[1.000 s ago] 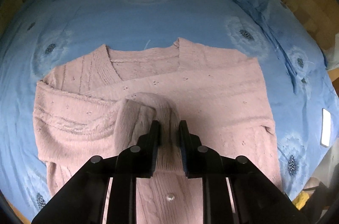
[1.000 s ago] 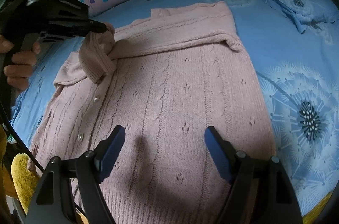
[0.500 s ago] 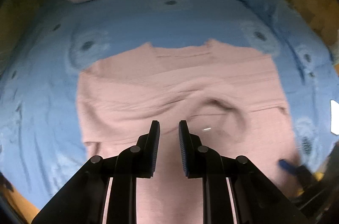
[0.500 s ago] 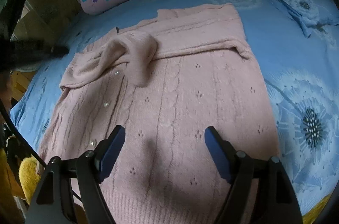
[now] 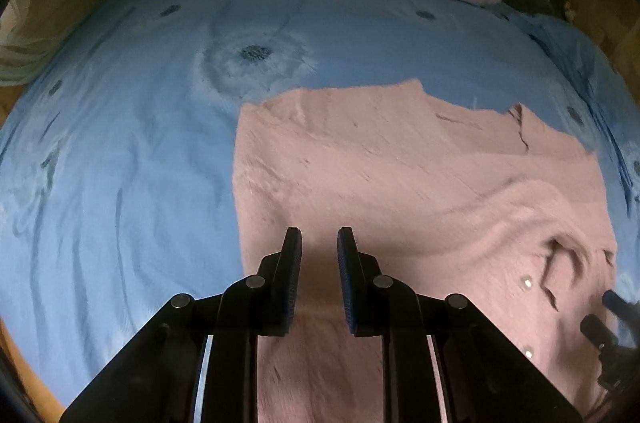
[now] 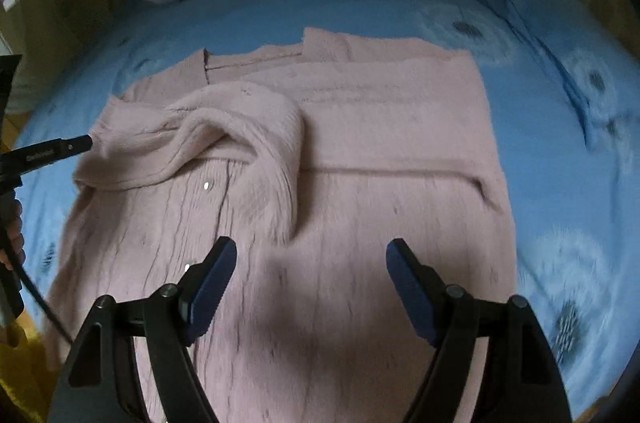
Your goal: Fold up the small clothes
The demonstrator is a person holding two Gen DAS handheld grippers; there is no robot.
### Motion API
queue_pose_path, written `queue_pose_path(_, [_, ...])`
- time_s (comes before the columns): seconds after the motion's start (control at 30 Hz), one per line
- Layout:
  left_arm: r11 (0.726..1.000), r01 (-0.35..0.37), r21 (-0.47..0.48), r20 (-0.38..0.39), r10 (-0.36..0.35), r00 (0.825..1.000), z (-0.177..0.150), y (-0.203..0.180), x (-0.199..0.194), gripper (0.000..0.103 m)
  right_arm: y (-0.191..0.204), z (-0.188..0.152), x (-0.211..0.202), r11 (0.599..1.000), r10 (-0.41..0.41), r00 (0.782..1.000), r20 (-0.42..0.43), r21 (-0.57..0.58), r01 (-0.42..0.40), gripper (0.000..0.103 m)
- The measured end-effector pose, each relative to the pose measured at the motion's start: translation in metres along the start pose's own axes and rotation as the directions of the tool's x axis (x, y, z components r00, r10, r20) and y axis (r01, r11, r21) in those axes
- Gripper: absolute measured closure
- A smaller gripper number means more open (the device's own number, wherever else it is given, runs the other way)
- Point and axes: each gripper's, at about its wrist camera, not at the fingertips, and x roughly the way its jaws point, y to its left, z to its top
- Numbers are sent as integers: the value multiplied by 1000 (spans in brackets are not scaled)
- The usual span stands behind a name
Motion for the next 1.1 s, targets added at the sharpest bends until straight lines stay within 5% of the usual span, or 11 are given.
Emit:
queue_pose_path(0.33, [998,55,-35,-59,-57,997,1,6,15,91,37,35,42,975,-103,995,3,-198,101,31])
queue_pose_path(0.47, [995,82,-56,-56,-85,995,-1,7,13,91,44,33,53,970,-78,996,-34,-234,68,50])
queue_pose_path(0.6, [992,94,-84,-54,-99,994,2,10,18,91,53,34,49,961,-62,998,-31,-271,51,86])
queue_pose_path(0.77, [987,100,-129,-32,-105,994,6,17,18,91,59,51,27,941,-118,992,48,-314,127,91])
queue_pose_path(0.87, [980,113,-165,-15,-117,993,8,23,16,91,58,71,5,919,-173,976,136,-334,209,92])
queue_pose_path(1.1, [972,148,-180,-16,-153,988,10,23,19,91,35,103,-39,859,-305,900,310,-319,401,92])
